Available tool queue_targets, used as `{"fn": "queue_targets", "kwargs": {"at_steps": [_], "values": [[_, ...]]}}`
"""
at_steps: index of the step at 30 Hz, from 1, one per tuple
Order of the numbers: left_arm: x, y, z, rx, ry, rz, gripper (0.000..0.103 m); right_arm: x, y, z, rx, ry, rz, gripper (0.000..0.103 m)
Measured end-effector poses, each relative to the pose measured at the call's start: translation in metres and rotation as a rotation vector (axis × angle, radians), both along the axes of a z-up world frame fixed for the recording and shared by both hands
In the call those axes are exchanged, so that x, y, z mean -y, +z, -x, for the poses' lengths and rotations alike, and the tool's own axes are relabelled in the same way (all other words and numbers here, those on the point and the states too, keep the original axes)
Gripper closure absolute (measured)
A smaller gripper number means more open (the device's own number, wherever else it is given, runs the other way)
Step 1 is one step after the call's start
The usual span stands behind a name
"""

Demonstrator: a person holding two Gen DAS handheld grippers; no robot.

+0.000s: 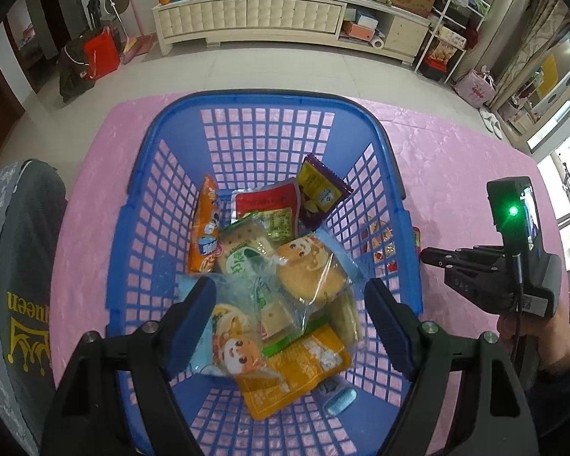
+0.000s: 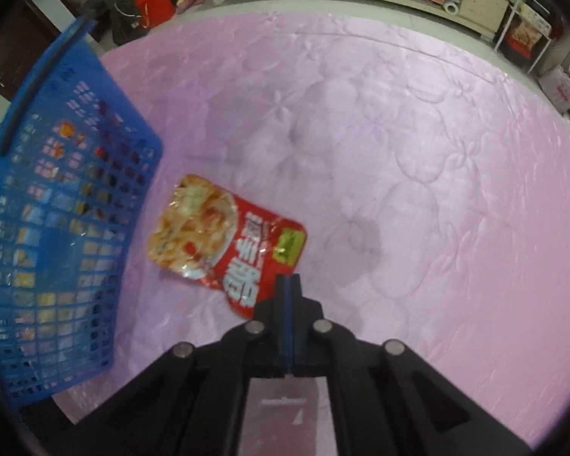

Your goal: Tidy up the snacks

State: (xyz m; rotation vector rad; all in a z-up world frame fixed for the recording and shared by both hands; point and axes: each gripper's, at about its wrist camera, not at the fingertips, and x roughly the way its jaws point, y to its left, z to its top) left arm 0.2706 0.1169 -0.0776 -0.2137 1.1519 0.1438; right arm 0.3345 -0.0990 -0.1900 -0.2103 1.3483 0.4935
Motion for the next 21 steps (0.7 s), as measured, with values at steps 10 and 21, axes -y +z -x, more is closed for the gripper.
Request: {"fn": "queue_targets", "kwargs": {"at_steps": [10,21], "values": [[-0.011,0.011,0.013,0.037,0.016,0.013,0.024,-0.013,0.04,-0.004,-0.02,-0.064,-0.083,0.015],[-0.015,0.003,0.009,0.046,-0.01,0.024,0.024,-0.027,0.012,-0.036,-0.131,-0.176,-0.066,0.012]]}}
